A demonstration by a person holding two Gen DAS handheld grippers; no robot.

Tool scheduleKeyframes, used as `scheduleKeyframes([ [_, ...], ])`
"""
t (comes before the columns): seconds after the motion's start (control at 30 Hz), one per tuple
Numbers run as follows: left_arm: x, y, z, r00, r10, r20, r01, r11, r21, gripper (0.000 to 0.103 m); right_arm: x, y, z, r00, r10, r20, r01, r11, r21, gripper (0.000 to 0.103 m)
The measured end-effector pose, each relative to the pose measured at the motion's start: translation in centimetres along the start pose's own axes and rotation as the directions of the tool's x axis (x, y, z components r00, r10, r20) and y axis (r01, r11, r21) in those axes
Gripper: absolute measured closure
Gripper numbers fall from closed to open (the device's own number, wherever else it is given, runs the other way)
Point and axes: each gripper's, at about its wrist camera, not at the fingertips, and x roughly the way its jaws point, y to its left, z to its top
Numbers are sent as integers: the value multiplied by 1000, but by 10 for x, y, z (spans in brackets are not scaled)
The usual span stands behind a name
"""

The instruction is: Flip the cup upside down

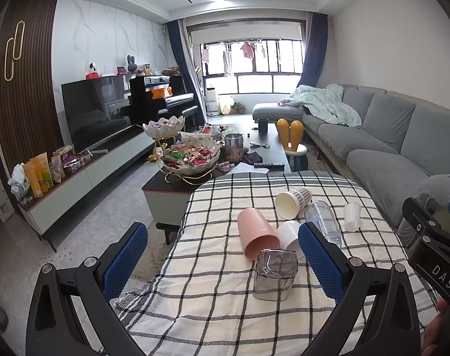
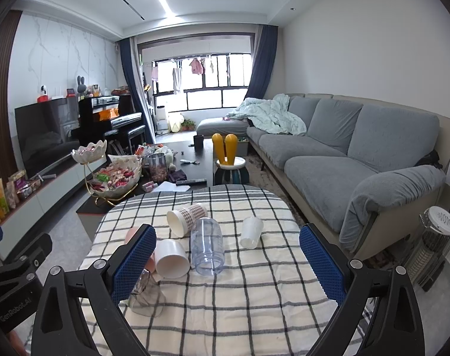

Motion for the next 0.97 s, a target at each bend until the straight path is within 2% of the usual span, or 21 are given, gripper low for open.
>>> scheduleKeyframes([
  [0.53,-1,-3,-2,1000,-1,5,1,1000,3,0,1,0,0,1000,2,-3,-2,1000,5,5],
  [0.97,4,0,0,999,-1,-35,1,1000,-4,0,0,0,-1,1000,-2,-9,2,1000,4,5],
])
